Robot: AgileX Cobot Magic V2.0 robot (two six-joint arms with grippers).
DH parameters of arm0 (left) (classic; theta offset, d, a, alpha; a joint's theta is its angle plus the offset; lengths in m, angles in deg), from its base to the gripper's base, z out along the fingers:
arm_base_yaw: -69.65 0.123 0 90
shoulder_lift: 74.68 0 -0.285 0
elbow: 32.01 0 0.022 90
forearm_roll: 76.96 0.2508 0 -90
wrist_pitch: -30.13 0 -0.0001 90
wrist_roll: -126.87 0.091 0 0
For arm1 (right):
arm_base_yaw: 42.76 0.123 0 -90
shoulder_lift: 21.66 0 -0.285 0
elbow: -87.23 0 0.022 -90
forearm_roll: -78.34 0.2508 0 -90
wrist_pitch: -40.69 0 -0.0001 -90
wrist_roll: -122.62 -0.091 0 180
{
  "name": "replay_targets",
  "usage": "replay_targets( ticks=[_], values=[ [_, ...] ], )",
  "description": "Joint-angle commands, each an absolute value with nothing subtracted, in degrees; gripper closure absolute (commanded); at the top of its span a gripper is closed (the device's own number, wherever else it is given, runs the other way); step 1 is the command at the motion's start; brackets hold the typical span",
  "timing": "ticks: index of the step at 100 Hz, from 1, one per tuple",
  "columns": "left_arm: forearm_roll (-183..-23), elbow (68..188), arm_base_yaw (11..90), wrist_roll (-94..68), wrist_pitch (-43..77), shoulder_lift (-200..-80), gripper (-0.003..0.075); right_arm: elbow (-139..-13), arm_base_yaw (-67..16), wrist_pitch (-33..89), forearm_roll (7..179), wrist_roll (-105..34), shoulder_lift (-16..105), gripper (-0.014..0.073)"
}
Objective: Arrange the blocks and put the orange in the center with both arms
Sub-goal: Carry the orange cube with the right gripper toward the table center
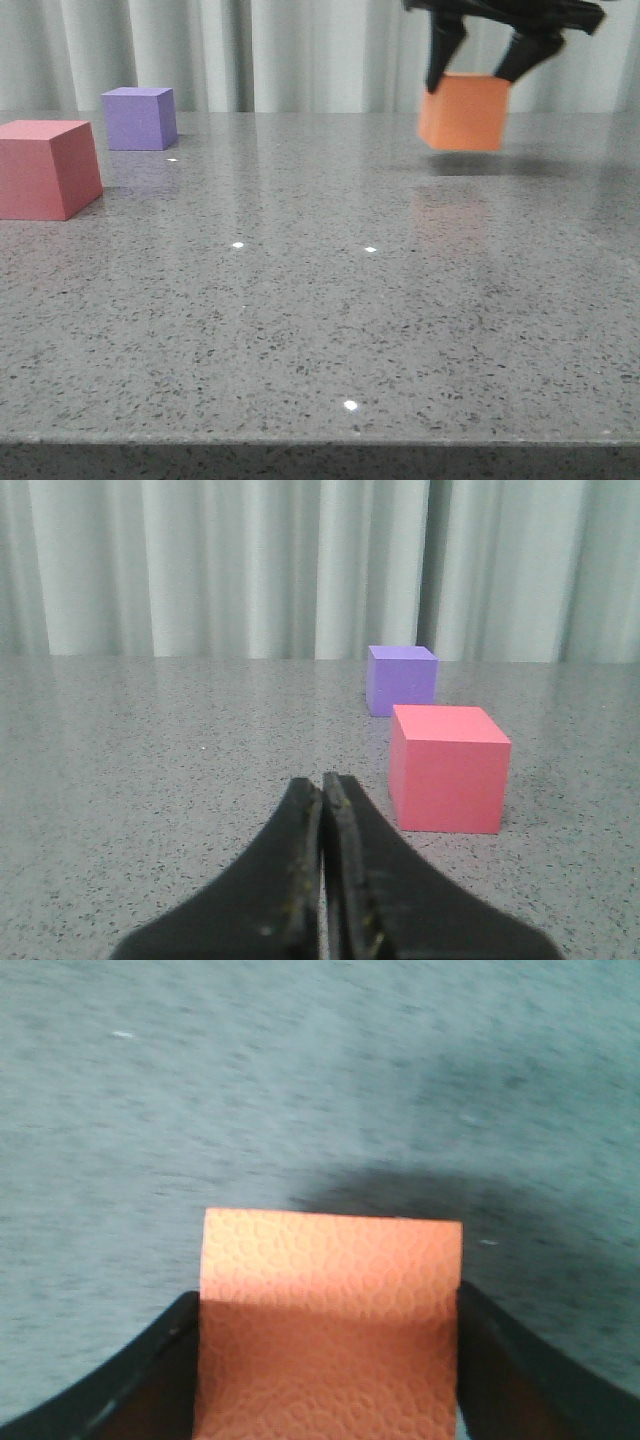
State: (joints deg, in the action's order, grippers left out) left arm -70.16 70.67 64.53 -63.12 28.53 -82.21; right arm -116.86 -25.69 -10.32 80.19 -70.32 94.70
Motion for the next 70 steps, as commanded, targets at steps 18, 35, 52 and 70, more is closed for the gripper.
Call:
replay_targets(
  ticks=[18, 35, 52, 70],
  values=[
    [-70.22, 68.19, 64.71, -63.62, 33.45, -80.42, 0.0739, -125.77, -15.29, -6.55, 74.29, -79.35, 93.74, 0.0199],
    [-70.22, 68.19, 64.71, -63.62, 33.45, -80.42, 0.0739, -132.43, -11.11, -8.98, 71.09, -85.00, 99.55, 0.0199],
    [-70.22, 68.19, 64.71, -63.62, 33.45, -80.42, 0.0739, -138.31, -9.12, -10.45, 70.93, -87.87, 104.80, 0.0199],
    [-70.22, 68.19, 64.71, -63.62, 33.45, -80.42, 0.0739, -141.33, -7.66, -10.75, 70.93, -89.29, 107.20, 0.0199]
  ],
)
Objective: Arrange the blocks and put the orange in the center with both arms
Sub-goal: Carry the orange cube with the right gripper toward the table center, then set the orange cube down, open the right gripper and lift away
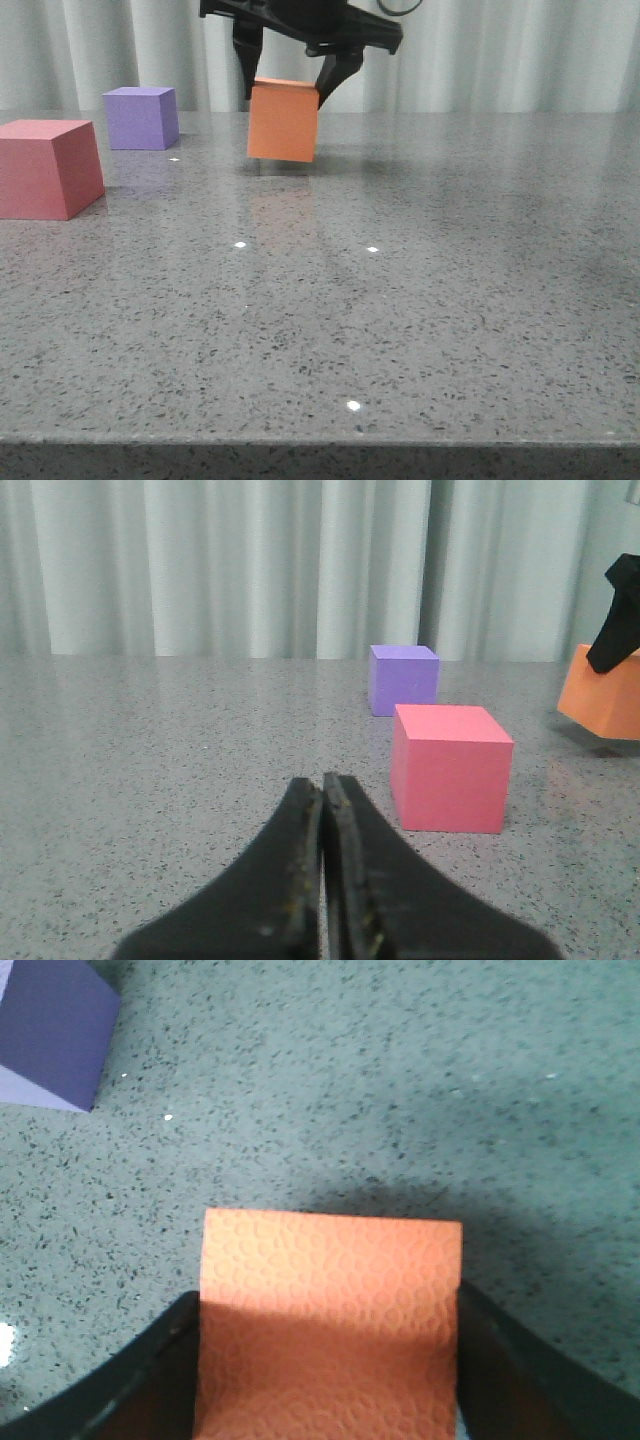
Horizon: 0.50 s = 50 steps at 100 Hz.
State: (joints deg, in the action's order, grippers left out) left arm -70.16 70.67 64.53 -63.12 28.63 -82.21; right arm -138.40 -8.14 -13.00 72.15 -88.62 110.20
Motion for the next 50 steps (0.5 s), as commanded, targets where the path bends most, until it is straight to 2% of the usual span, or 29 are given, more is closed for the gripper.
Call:
replay_targets(
  ticks=[1, 35, 42, 50],
  values=[
    [-70.22, 68.19, 64.71, -63.62, 33.45, -80.42, 0.0739, -141.41, -7.65, -10.70, 70.93, -89.28, 107.29, 0.0199],
    [-70.22, 68.19, 64.71, -63.62, 33.45, -80.42, 0.0739, -141.48, -7.16, -10.37, 70.99, -89.76, 109.30, 0.0189],
    [-70.22, 68.19, 64.71, -63.62, 33.45, -80.42, 0.0739, -141.48, -7.16, -9.86, 70.99, -89.76, 109.30, 0.0141],
    [-70.22, 68.19, 64.71, -63.62, 33.45, -80.42, 0.0739, -141.48, -7.16, -9.57, 70.93, -89.76, 109.17, 0.0030]
  ],
)
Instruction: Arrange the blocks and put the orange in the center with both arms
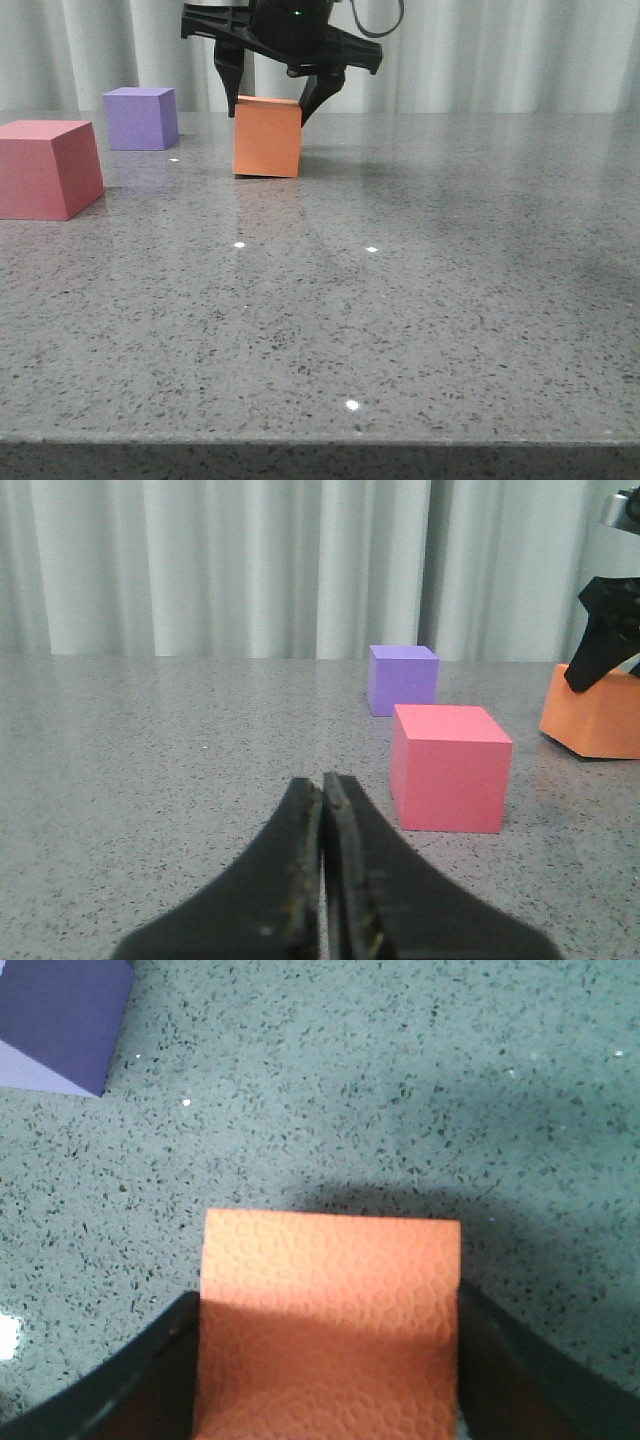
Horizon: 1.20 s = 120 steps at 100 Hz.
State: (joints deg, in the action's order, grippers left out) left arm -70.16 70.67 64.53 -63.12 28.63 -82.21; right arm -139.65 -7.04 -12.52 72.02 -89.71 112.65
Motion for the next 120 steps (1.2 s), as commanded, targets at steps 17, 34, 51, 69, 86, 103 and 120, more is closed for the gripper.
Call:
replay_targets(
  ticks=[17, 34, 51, 69, 86, 103, 120],
  values=[
    [-70.22, 68.19, 64.71, -63.62, 33.45, -80.42, 0.0739, -142.67, -7.16, -11.20, 70.93, -89.71, 108.99, -0.0057],
    [-70.22, 68.19, 64.71, -63.62, 33.45, -80.42, 0.0739, -144.43, -7.27, -13.59, 70.93, -85.17, 107.81, -0.0054],
    [-70.22, 68.19, 64.71, -63.62, 33.45, -80.42, 0.0739, -144.43, -8.91, -15.25, 70.99, -80.21, 104.12, -0.0054],
    [-70.22, 68.19, 64.71, -63.62, 33.45, -80.42, 0.0739, -144.43, -12.64, -18.18, 70.92, -74.13, 99.51, -0.0054],
    [-70.22, 68.19, 64.71, -63.62, 33.45, -80.42, 0.0739, -144.43, -17.46, -22.16, 70.98, -69.71, 95.59, -0.0054],
    [-70.22, 68.19, 64.71, -63.62, 33.45, -80.42, 0.0739, -142.30, -22.73, -25.41, 70.98, -65.96, 91.65, -0.0054],
    [-70.22, 68.19, 64.71, -63.62, 33.45, -80.42, 0.0739, -132.62, -27.86, -23.42, 71.04, -64.60, 85.50, -0.0054]
  ],
)
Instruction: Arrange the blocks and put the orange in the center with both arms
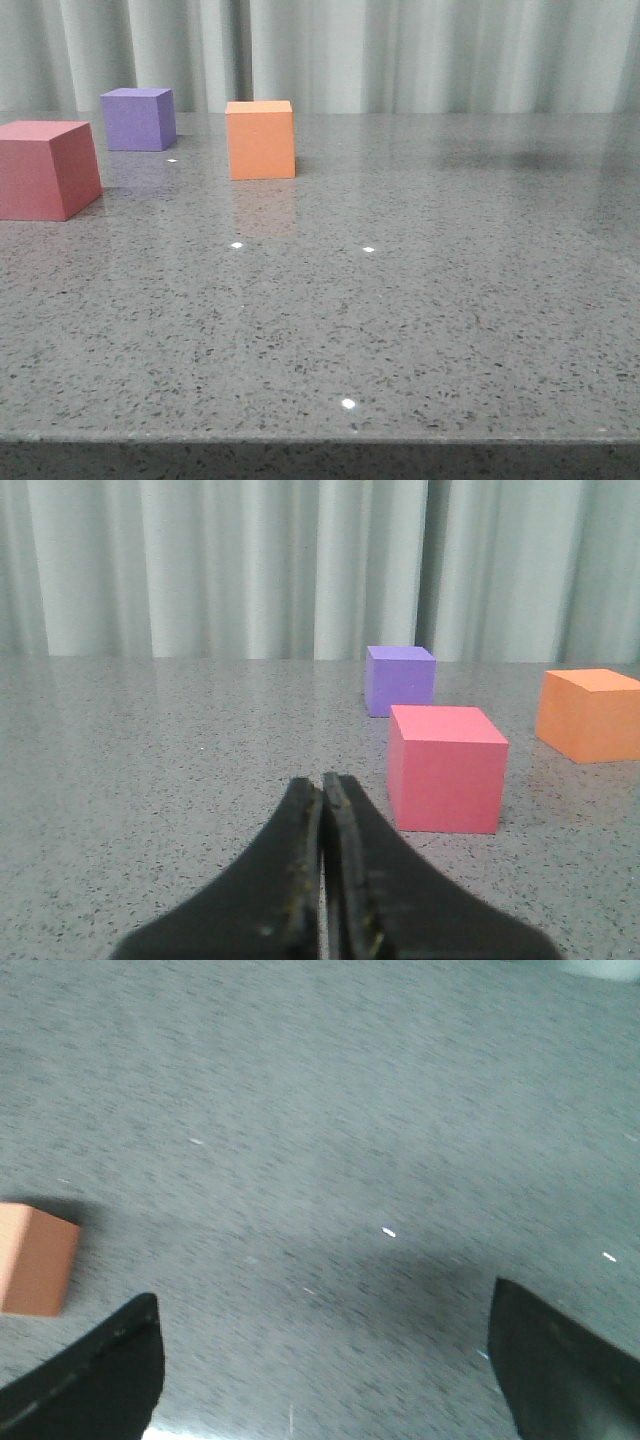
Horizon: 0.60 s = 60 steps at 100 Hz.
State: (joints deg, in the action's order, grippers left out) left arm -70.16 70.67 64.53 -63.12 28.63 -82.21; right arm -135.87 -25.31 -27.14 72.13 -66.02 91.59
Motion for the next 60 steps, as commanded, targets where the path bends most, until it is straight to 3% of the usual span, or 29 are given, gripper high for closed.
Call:
replay_targets(
  ticks=[1, 60],
  values=[
    [-70.22, 68.19, 64.71, -63.62, 33.45, -80.42, 0.0739, -132.05, -28.05, -23.17, 71.04, -64.52, 84.82, -0.0054],
    [-70.22, 68.19, 64.71, -63.62, 33.45, -80.42, 0.0739, -74.14, -40.15, 6.54, 71.90, -64.59, 46.08, -0.0054]
  ],
)
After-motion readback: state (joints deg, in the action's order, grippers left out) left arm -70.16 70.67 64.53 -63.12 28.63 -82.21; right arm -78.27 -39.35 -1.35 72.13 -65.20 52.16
